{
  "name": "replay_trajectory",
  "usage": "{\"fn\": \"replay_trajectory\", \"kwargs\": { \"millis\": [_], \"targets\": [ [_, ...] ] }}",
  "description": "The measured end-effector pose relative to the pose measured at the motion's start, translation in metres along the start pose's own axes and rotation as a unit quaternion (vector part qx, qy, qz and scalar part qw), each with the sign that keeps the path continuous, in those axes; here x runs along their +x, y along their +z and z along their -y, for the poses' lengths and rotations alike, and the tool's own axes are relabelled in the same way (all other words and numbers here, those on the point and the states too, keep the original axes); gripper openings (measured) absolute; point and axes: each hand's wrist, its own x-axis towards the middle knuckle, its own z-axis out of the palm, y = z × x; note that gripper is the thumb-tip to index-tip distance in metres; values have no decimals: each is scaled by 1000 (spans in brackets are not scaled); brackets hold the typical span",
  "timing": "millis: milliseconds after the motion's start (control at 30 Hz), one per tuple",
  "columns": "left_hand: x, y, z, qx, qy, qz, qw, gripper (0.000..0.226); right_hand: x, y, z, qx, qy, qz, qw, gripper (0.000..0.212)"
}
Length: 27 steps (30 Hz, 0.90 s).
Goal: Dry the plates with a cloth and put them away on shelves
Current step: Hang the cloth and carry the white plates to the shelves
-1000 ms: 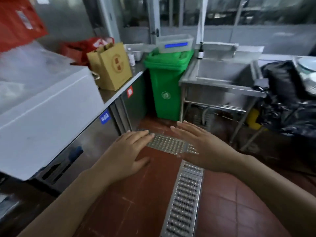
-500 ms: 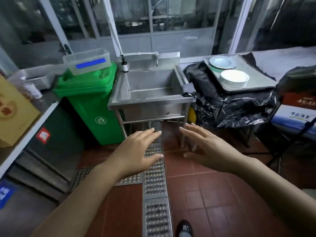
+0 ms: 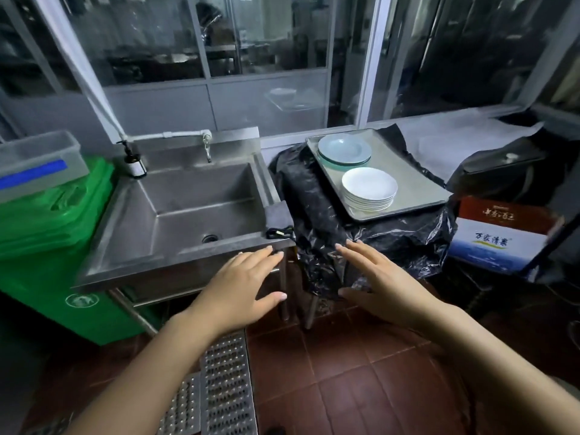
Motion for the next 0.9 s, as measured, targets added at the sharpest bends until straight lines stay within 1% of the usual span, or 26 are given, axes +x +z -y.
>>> {"fn": "replay_trajectory", "kwargs": {
  "millis": [100,300,433,600,700,767,900],
  "targets": [
    [70,10,10,1,26,13,1000,81,30,-4,-44,-5,24,-11,1000,79],
    [208,34,27,10,78,11,997,80,99,-7,-143,-52,68,-22,996,80],
    [290,42,28,-23,102,44,994,78,136,-9,-200,-85,88,1,992,77],
    [373,55,26,-37,123,62,990,76,171,-20,-262,-65,135,1,989,79],
    [416,67,24,-38,124,73,989,78,190,-25,-300,-52,148,11,988,76],
    [444,79,25,-42,114,87,989,81,203,-25,-329,-51,155,30,986,79],
    [491,109,31,-77,69,112,988,93,228,-19,-387,-19,184,74,980,86]
  ]
}}
